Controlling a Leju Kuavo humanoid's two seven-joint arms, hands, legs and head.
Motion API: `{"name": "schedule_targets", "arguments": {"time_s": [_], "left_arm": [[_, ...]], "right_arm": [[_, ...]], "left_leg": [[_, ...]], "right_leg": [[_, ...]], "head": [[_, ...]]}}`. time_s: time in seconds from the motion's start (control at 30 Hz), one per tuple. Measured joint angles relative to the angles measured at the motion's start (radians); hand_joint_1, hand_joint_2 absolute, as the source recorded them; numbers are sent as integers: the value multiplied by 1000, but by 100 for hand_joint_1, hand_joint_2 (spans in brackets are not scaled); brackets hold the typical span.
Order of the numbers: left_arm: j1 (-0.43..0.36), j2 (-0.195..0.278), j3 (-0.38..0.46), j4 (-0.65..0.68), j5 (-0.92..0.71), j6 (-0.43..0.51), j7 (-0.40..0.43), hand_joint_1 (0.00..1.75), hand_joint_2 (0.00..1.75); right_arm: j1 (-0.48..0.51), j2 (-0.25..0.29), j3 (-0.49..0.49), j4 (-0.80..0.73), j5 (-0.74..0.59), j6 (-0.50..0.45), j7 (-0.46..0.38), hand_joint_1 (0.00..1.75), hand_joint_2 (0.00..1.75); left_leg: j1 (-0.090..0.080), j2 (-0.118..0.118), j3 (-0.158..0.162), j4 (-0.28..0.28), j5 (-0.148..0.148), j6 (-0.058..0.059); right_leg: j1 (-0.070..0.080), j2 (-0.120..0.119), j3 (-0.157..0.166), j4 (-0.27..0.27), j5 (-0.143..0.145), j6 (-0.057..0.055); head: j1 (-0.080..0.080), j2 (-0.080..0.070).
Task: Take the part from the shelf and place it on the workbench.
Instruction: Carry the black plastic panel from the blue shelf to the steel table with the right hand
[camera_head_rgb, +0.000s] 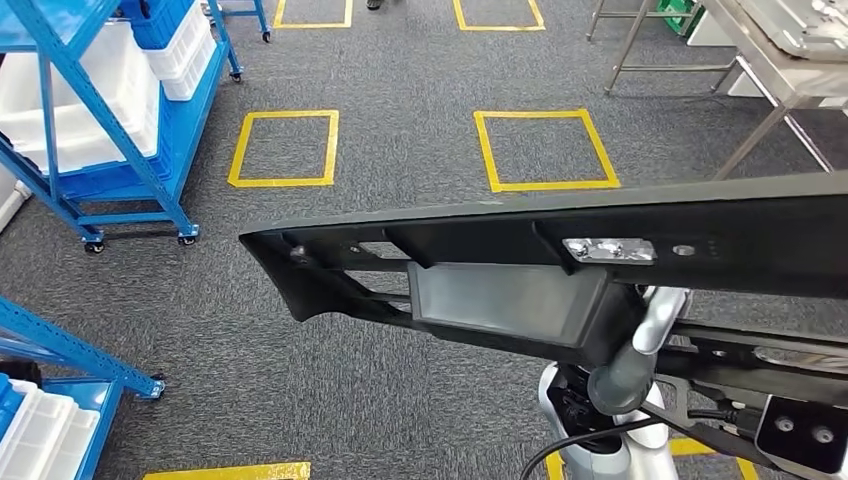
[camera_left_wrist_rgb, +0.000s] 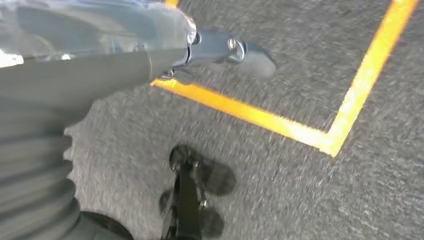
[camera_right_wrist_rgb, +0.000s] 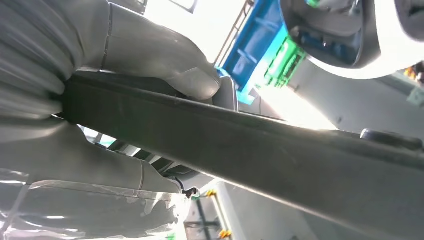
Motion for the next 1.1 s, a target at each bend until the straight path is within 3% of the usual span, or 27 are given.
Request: {"name": "schedule_targets", "arguments": {"time_s": [0.07,0.1,0.13,0.17,0.23,0.3,0.37,0.43,0.5,0.57,0.6,0.63,0.7,0.77,0.83,0.9,0.97,1.03,1.1], "left_arm": [[1,-3,-3,0,-6,0,-3,0,175],[2,-4,-4,0,-9,0,-4,0,175],[1,-6,-6,0,-11,0,-4,0,175],[0,-8,-8,0,-13,-1,-4,0,175],[-2,-13,-15,0,-19,-1,-4,0,175],[-2,-16,-22,0,-22,-1,-2,0,175],[-4,-19,-25,0,-23,1,1,0,175],[-6,-23,-27,0,-23,3,2,0,175],[-6,-25,-28,0,-22,3,3,0,175],[-2,-27,-28,1,-19,4,4,0,175],[0,-28,-28,1,-16,4,5,0,175],[1,-28,-28,1,-13,4,5,0,175],[2,-28,-27,1,-8,3,5,0,175],[2,-29,-27,1,-5,2,4,0,175],[3,-30,-26,2,1,4,1,0,175],[3,-31,-24,2,8,8,-3,0,175],[1,-32,-23,2,12,14,-7,0,175],[4,-31,-20,2,13,20,-9,0,175],[9,-30,-17,2,15,23,-9,0,175]], "right_arm": [[-8,-7,10,-1,6,-12,0,175,175],[-9,-11,13,-1,8,-17,0,175,175],[-10,-14,15,-1,9,-20,0,175,175],[-13,-18,17,-1,10,-23,0,175,175],[-24,-22,20,-1,8,-30,0,175,175],[-33,-25,22,-1,1,-39,0,175,175],[-37,-26,23,-1,-7,-43,0,175,175],[-39,-27,23,-1,-10,-43,0,175,175],[-43,-27,26,-1,-15,-39,0,175,175],[-45,-27,29,2,-22,-28,0,175,175],[-44,-27,30,5,-25,-21,0,175,175],[-45,-27,31,8,-27,-13,0,175,175],[-46,-27,32,15,-26,-5,0,175,175],[-49,-27,34,21,-25,-2,0,175,175],[-50,-27,34,28,-22,3,0,175,175],[-51,-26,35,35,-18,8,1,175,175],[-52,-26,35,42,-15,9,1,175,175],[-54,-26,36,49,-9,7,0,175,175],[-50,-26,36,57,-3,1,0,175,175]], "left_leg": [[-4,22,-1,0,-1,4],[-5,33,-1,1,-1,4],[-6,43,-1,1,-2,4],[-6,54,0,1,-3,3],[-9,70,3,1,-6,-1],[-13,85,5,3,-10,-8],[-15,101,8,1,-12,-18],[-12,88,4,17,-28,-27],[-9,48,-33,102,-81,-33],[-7,26,-96,235,-139,-36],[-6,22,-118,277,-147,-38],[-5,21,-123,283,-134,-38],[-2,10,-81,182,-63,-38],[3,-29,-28,59,-15,-36],[3,-52,-11,18,-10,-30],[1,-37,-9,12,-5,-18],[1,-18,-7,2,2,-5],[-1,4,-5,-2,4,3],[-5,27,-6,-2,2,6]], "right_leg": [[-3,-23,-61,129,-54,5],[-4,-27,-77,162,-59,6],[-4,-30,-73,155,-45,6],[-4,-35,-48,108,-15,4],[3,-70,30,-38,44,-5],[13,-94,69,-120,63,-16],[16,-80,68,-129,63,-25],[10,-62,70,-138,69,-35],[5,-46,72,-144,75,-44],[5,-25,71,-144,76,-48],[6,-13,70,-143,76,-48],[6,-2,71,-142,76,-47],[5,22,73,-137,74,-44],[4,43,69,-128,70,-35],[1,61,60,-123,71,-22],[-3,71,54,-123,74,-10],[-1,41,37,-89,51,-1],[-2,-8,-16,22,-7,6],[-6,-25,-74,140,-50,11]], "head": [[0,0],[0,0],[0,0],[0,0],[0,0],[0,0],[0,0],[0,0],[0,0],[0,0],[0,0],[0,0],[0,0],[0,0],[0,0],[0,0],[0,0],[0,0],[0,0]]}}
